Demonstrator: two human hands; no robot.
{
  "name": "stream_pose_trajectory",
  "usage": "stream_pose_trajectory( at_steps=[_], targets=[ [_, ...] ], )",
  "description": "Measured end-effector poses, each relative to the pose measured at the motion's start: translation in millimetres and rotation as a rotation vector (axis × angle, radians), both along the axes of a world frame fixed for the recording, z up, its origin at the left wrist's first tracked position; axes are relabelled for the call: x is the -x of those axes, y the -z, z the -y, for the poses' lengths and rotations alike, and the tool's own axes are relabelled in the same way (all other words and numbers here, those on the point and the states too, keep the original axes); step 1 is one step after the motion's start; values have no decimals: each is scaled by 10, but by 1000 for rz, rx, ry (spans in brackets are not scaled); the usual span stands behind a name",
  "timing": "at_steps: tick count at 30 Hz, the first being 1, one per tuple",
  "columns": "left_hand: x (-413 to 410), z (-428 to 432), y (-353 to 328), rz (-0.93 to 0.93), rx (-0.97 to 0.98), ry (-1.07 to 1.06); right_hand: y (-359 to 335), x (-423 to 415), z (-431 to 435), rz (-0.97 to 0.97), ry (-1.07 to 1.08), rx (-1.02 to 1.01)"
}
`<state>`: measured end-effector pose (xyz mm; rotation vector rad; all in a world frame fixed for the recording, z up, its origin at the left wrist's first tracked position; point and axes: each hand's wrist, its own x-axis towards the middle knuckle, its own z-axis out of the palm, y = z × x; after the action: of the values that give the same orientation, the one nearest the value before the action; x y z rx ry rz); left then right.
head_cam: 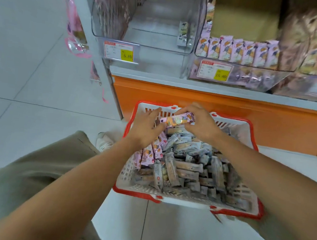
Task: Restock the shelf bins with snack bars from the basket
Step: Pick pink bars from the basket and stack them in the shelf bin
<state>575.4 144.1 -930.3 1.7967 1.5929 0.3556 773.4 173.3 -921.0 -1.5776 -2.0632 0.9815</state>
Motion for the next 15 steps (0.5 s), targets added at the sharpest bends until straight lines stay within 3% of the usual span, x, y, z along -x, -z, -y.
stream_pose_trajectory(
  at_steps=[3,7,9,13,15],
  targets=[
    [-204,8,-294,258,134,-9,-335,-142,70,-64,-32,-104],
    [-440,41,-678,461,31,-155,-751,-258,138,-221,212,-252],
    [-558,47,-868,489,-81,-204,-1003,-247,161,-407,376,-197],
    [-781,23,-1201,385,-266,-131,-1414,-218,97,-709,526,124],
    [-861,-11,-1351,332,-334,-49,-1543,-256,-20,-763,572,106]
  ],
)
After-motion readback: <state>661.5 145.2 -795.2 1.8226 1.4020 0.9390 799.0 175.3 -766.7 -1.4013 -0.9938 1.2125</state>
